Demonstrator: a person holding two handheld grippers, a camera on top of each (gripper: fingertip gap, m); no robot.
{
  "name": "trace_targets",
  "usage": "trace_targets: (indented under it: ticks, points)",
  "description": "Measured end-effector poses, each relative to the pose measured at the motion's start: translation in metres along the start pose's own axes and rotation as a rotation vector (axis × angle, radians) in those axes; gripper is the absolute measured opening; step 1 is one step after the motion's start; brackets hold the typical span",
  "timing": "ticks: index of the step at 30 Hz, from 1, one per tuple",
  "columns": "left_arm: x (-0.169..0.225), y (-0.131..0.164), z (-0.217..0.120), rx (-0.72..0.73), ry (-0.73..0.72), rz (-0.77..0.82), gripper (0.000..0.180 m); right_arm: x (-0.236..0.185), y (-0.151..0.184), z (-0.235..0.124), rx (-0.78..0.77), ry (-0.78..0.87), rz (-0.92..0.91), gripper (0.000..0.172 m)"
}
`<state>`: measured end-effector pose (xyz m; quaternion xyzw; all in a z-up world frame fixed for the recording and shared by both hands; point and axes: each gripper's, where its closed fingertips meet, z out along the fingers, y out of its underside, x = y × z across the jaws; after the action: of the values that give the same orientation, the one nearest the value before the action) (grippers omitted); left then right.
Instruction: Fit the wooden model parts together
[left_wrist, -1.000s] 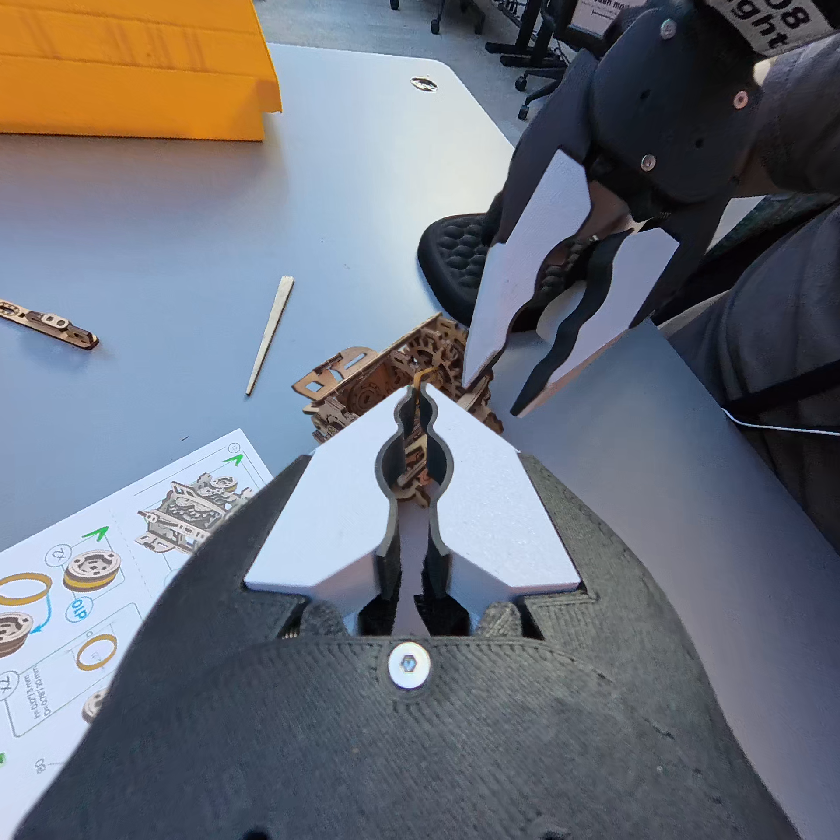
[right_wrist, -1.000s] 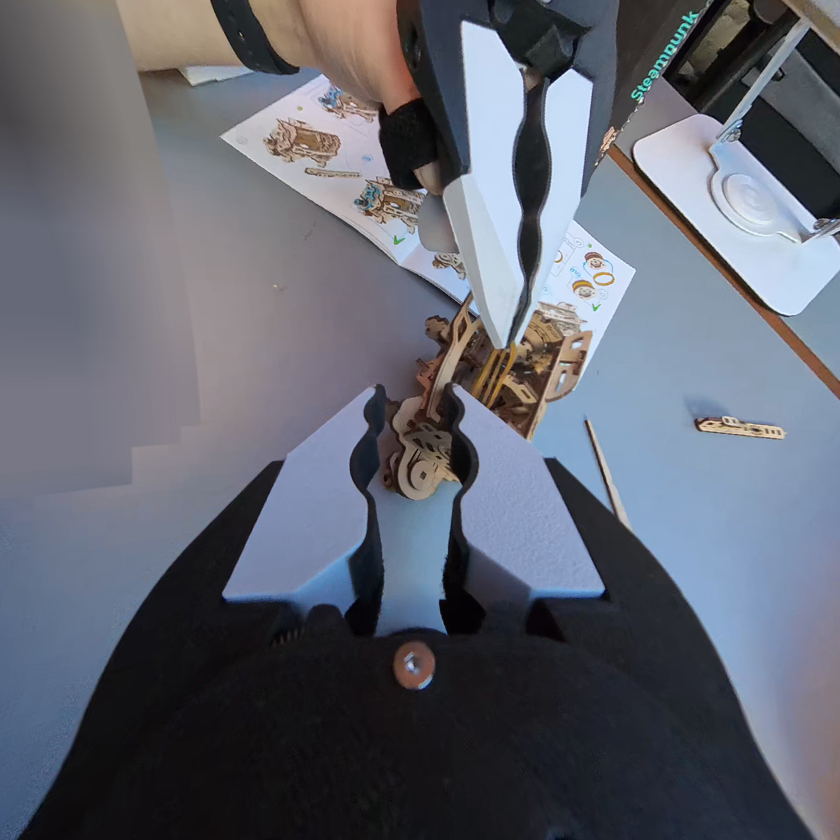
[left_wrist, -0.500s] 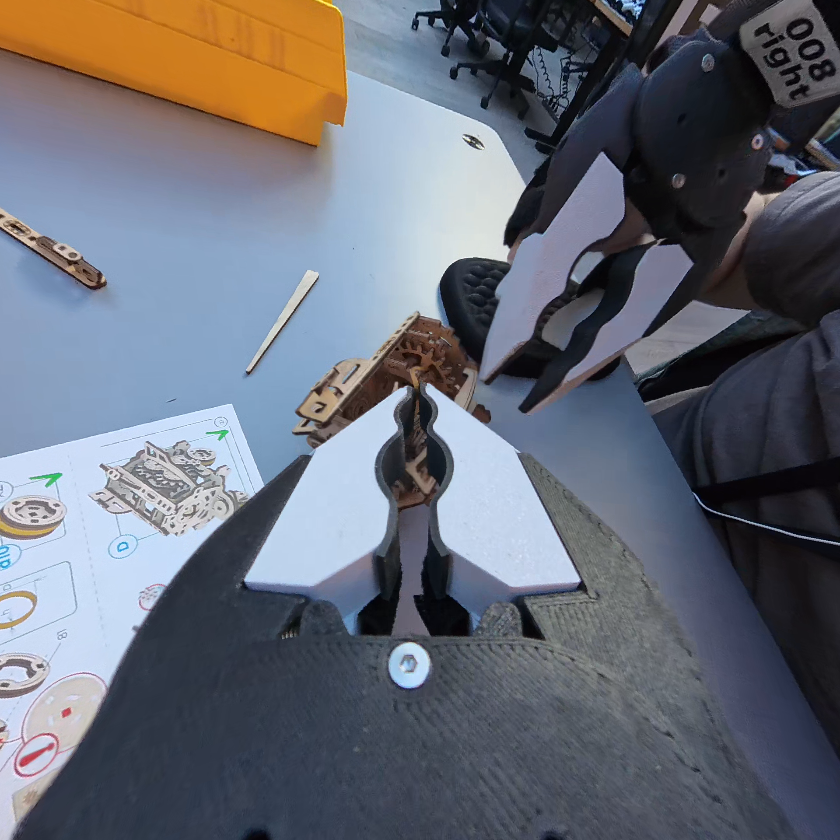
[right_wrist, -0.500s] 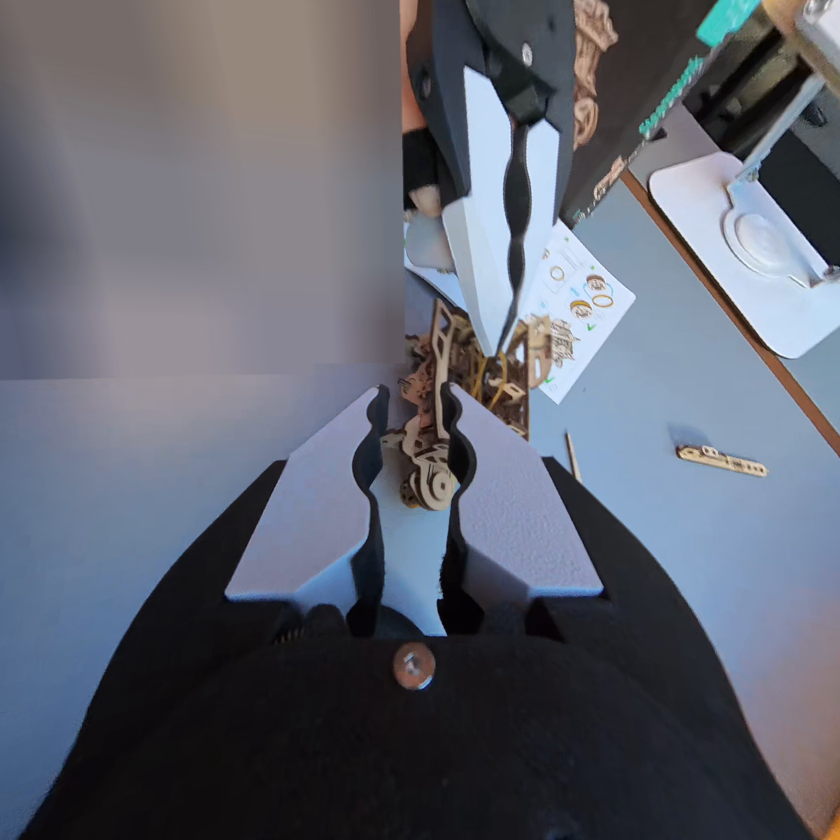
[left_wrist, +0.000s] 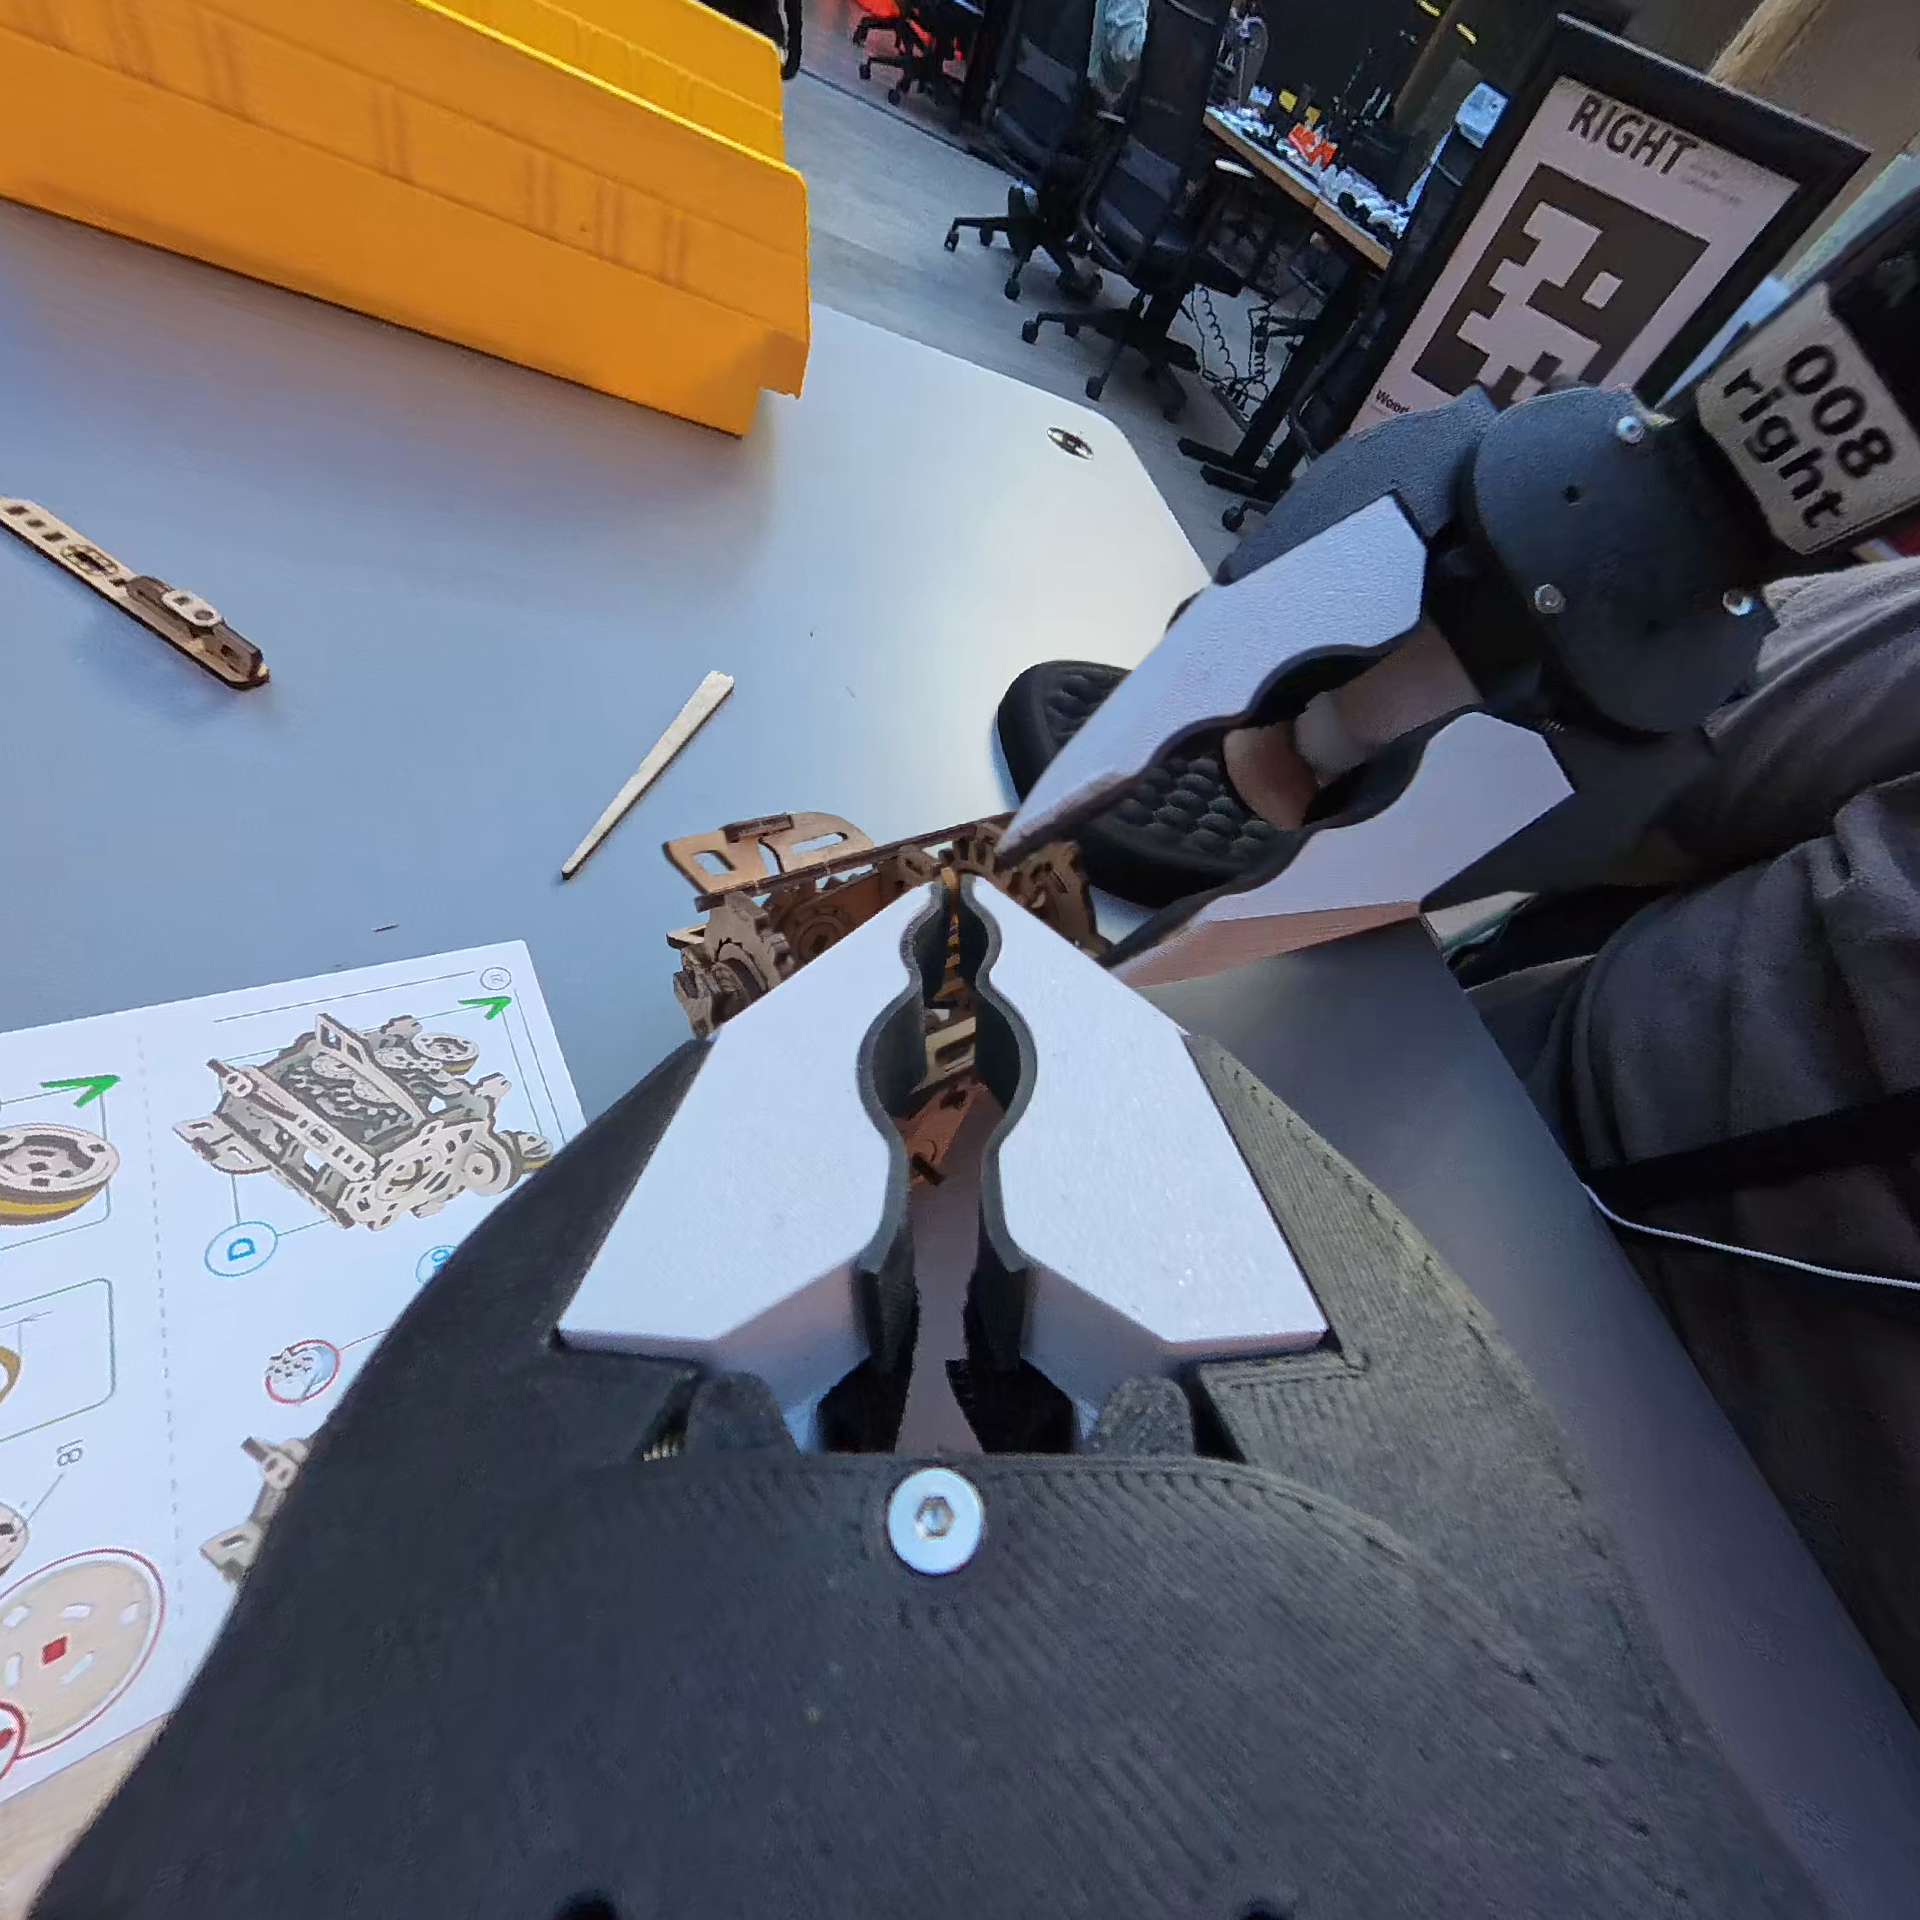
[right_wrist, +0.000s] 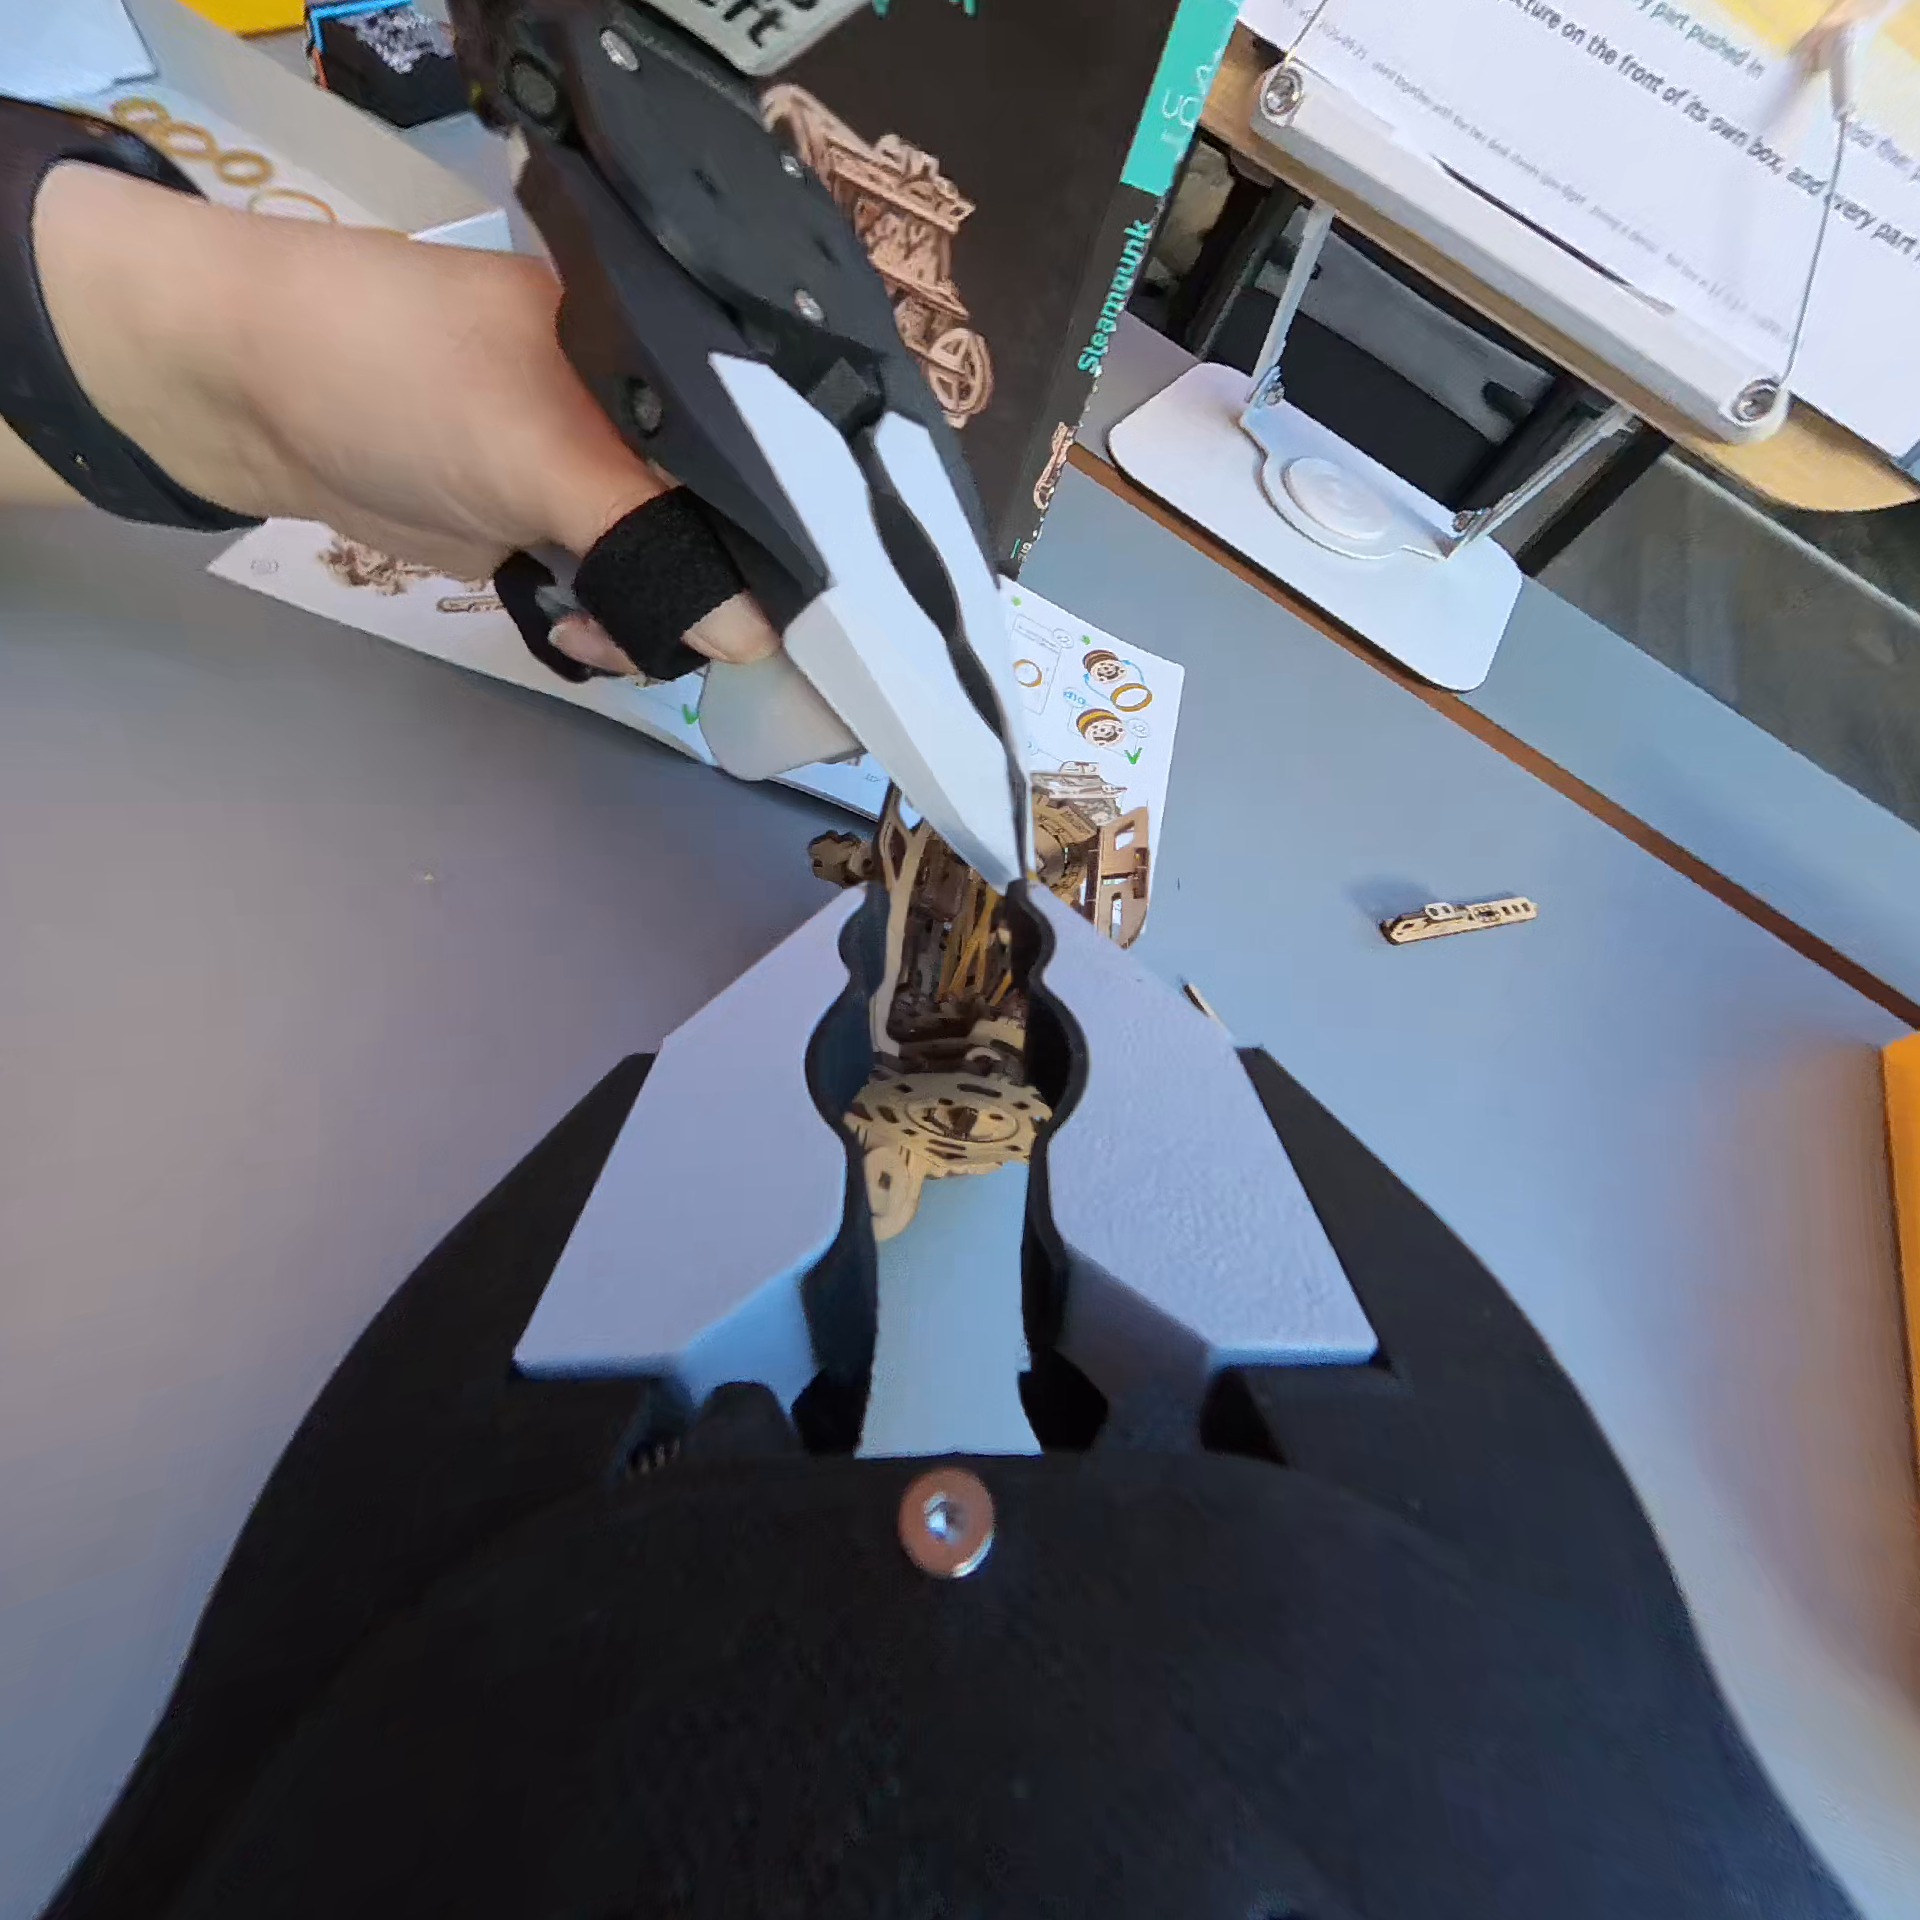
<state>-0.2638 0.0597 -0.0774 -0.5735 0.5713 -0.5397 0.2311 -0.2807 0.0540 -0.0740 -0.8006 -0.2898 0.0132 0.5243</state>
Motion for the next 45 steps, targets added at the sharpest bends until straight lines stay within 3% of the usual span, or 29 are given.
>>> trace_targets:
  ticks: [1, 6, 15, 23, 45]
  points:
    - [0.002, -0.001, -0.001, 0.013, -0.003, 0.007, 0.0, 0.003, 0.0, -0.001, 0.011, 0.016, 0.021, 0.027]
    - [0.007, 0.0, -0.002, 0.026, -0.006, 0.037, 0.0, -0.003, 0.01, 0.003, 0.004, 0.003, 0.07, 0.035]
    - [0.006, 0.007, -0.001, 0.02, -0.023, 0.021, 0.0, 0.009, 0.026, 0.005, -0.082, 0.083, 0.018, 0.024]
    - [0.004, -0.001, -0.001, 0.075, -0.015, -0.017, 0.0, 0.005, -0.003, -0.001, 0.05, 0.037, -0.024, 0.022]
    - [0.007, -0.006, -0.006, 0.11, -0.008, -0.041, 0.0, 0.008, 0.005, 0.012, 0.085, 0.027, 0.114, 0.001]
